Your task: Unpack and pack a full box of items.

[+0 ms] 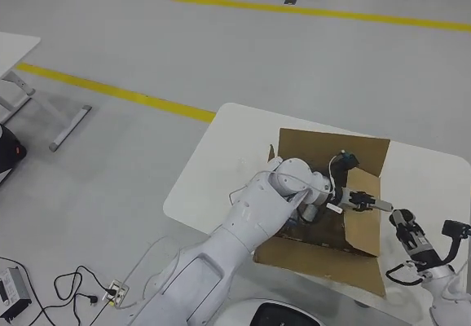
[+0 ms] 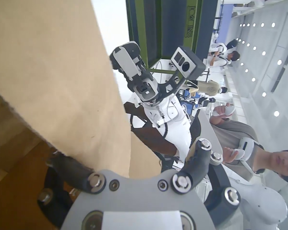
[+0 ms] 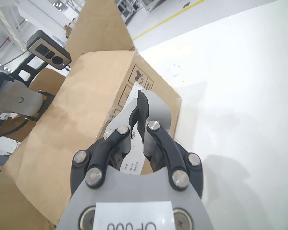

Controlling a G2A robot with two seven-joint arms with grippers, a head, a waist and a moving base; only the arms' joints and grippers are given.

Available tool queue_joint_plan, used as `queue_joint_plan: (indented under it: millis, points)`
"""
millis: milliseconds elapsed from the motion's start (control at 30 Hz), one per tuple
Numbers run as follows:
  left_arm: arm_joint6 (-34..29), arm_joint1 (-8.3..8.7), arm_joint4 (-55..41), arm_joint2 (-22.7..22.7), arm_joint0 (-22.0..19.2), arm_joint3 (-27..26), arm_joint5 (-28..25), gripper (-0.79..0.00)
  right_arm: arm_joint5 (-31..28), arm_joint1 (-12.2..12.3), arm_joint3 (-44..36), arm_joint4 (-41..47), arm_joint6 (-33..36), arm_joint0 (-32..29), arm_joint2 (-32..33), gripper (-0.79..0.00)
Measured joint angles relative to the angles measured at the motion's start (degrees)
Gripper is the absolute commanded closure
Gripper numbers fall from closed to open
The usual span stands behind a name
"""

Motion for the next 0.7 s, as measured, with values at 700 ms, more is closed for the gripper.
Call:
queue_joint_plan:
  millis: [700]
  points:
    - [9.9, -9.34, -5.1, 20.9, -10.4, 14.4, -4.4, -0.785, 7.4, 2.7, -17.5, 2.7, -1.2, -17.5, 21.1, 0.000]
